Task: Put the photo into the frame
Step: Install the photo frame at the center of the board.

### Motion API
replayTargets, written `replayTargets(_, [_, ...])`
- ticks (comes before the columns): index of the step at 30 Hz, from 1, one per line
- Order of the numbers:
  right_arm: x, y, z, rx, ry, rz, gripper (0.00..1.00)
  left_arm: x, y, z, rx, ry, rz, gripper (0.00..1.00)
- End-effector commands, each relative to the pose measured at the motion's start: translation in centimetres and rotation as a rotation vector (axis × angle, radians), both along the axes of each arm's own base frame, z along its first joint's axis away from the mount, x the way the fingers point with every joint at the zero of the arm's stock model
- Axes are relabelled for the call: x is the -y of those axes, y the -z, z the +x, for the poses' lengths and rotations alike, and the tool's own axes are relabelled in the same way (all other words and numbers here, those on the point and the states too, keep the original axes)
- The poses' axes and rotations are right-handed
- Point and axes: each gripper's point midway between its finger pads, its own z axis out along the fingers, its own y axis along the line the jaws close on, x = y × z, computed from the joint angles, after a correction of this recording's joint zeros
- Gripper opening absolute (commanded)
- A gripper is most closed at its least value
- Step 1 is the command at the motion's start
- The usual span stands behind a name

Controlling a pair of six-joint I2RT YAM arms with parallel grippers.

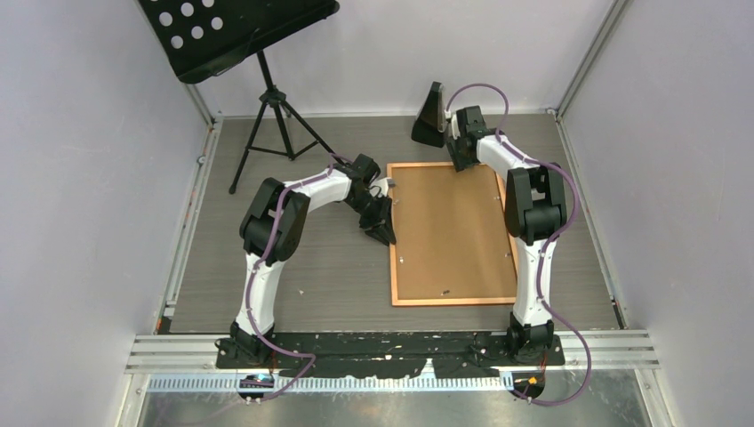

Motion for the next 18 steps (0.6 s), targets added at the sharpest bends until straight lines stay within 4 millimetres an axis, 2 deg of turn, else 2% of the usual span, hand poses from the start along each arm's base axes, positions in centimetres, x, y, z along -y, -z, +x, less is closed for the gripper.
replayTargets(1, [-1.0,-2.8,0.4,0.062,0.047,0.063,0.53,-0.3,2.2,-1.3,-0.014,0.054,0.043,0.00])
replayTargets(11, [-0.3,-2.2,-0.7,0.013,0.140,0.092,0.53,-0.3,2.2,-1.3,-0.014,0.052,0.045,0.00])
replayTargets(18, [-1.0,-2.3,-1.3,-0.008,0.160,0.153,0.53,-0.3,2.2,-1.2,-0.014,0.052,0.045,0.00])
